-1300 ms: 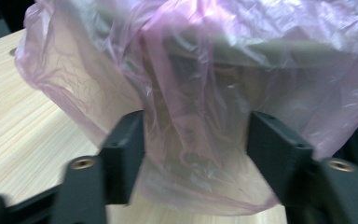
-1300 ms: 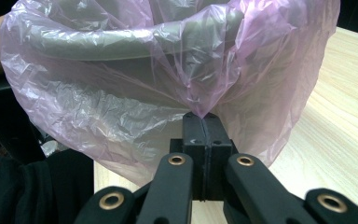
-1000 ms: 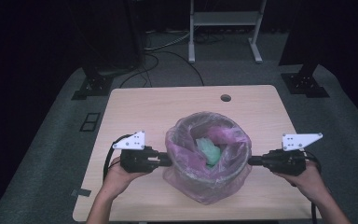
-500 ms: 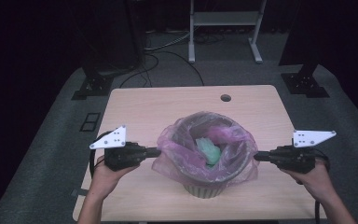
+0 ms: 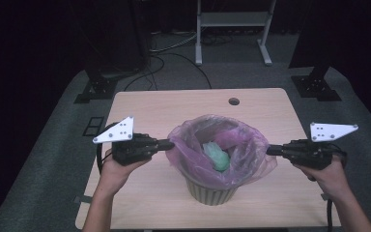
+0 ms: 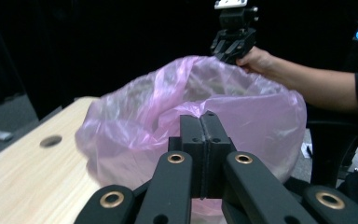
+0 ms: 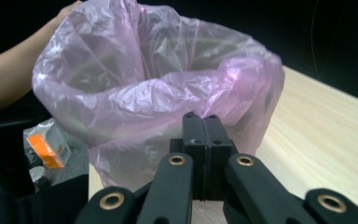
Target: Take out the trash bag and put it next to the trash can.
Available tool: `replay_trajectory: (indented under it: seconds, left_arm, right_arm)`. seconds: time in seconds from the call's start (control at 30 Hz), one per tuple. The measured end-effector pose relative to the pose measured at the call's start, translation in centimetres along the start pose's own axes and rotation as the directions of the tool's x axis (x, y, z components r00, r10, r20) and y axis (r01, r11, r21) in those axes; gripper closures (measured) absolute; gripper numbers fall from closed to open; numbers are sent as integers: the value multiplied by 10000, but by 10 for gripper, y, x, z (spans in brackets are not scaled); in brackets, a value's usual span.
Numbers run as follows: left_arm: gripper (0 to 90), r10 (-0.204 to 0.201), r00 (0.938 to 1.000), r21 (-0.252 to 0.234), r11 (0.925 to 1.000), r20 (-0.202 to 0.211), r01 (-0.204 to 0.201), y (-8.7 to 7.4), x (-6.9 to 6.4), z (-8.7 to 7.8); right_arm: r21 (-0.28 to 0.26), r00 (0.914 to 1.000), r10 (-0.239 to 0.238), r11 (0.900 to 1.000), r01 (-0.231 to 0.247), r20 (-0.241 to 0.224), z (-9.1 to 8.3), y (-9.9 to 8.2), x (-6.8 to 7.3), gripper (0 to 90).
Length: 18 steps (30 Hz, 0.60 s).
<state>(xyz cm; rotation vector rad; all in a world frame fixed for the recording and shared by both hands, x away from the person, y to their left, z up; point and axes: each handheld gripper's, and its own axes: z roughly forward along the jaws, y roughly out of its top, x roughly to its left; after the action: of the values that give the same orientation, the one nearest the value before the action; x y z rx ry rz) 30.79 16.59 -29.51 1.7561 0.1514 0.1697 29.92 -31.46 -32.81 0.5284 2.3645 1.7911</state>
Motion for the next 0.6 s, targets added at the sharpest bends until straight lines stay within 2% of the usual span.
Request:
replay_trajectory:
  seconds: [0.37,0.6]
  left_arm:
    - [900,166,9998,-238,9996,147,-162,18,8,27]
    - [900,17,9998,-406,9992,190,-9,28,14,44]
  right_arm:
    - [-19,9988,-346,9994,345,-346,22,26,2,900]
    - [-35,9967,-431,9991,430,-681,42,40,1,900]
